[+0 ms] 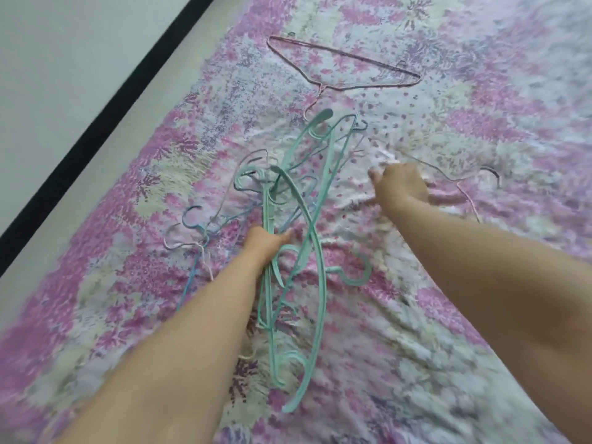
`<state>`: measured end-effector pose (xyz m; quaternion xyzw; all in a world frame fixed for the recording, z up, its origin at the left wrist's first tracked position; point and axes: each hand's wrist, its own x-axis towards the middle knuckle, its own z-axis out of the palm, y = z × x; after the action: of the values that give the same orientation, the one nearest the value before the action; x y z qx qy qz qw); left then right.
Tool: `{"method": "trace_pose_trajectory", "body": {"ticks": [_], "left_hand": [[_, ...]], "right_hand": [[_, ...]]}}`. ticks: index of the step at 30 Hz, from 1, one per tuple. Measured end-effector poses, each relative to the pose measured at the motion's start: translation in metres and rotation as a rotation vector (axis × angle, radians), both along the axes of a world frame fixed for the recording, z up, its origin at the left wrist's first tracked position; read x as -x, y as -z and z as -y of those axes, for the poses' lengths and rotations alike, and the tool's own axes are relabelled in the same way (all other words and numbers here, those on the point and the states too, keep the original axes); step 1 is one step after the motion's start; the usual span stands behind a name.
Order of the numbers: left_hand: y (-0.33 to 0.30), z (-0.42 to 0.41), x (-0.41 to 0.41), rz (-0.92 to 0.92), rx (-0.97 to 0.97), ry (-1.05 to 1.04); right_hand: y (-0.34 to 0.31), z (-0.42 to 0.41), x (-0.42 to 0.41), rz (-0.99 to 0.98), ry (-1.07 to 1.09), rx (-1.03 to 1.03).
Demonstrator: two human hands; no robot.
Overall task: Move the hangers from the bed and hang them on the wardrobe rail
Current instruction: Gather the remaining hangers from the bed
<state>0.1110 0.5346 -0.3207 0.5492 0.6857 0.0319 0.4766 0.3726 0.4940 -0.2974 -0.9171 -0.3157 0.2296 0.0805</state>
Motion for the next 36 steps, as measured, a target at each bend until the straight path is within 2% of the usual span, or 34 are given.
{"method": "trace_pose_trajectory", "body": {"ticks": [3,6,7,8,12,14,15,18,20,21,23,24,26,30,33,36], "left_hand": [[-0.004,0.008,0.032,-0.030,0.197,-0.006],[-0.009,0.011,0.052,0.025,0.200,-0.133],[-0.011,0.010,0.052,0.063,0.195,-0.191],[-0.013,0.008,0.048,0.119,0.211,-0.255],[-0.024,-0.003,0.026,0.510,0.427,-0.482],[-0.022,-0.007,0.020,0.728,0.510,-0.501],[-0.021,-0.007,0.017,0.770,0.522,-0.493],[-0.008,-0.008,0.007,0.605,0.470,-0.535],[0.007,-0.013,-0.003,0.469,0.414,-0.538],[0.013,-0.017,-0.006,0.414,0.390,-0.556],[0.024,-0.023,-0.006,0.362,0.338,-0.636],[0.028,-0.026,-0.005,0.334,0.314,-0.668],[0.028,-0.032,-0.005,0.284,0.322,-0.647],[0.034,-0.056,-0.008,0.257,0.496,-0.530],[0.042,-0.075,-0.005,0.307,0.641,-0.573],[0.049,-0.085,-0.007,0.278,0.690,-0.605]], "right_hand": [[-0.014,0.001,-0.010,-0.179,0.235,-0.134],[-0.027,-0.003,0.015,-0.195,0.283,-0.240],[-0.032,-0.006,0.031,-0.254,0.289,-0.284],[-0.036,-0.011,0.050,-0.339,0.243,-0.326],[-0.057,-0.022,0.131,-0.615,-0.278,-0.298],[-0.060,-0.024,0.150,-0.662,-0.434,-0.250],[-0.056,-0.025,0.153,-0.668,-0.462,-0.221],[-0.033,-0.023,0.154,-0.838,-0.410,-0.119],[-0.017,-0.019,0.153,-0.943,-0.273,-0.164],[-0.013,-0.017,0.150,-0.877,-0.209,-0.213],[-0.005,-0.020,0.135,-0.556,-0.154,-0.308],[-0.001,-0.024,0.124,-0.397,-0.156,-0.351],[0.005,-0.041,0.102,-0.232,-0.209,-0.393],[0.021,-0.096,0.063,-0.062,-0.384,-0.297],[0.029,-0.144,0.049,-0.116,-0.424,-0.191],[0.039,-0.184,0.047,-0.151,-0.435,-0.041]]}}
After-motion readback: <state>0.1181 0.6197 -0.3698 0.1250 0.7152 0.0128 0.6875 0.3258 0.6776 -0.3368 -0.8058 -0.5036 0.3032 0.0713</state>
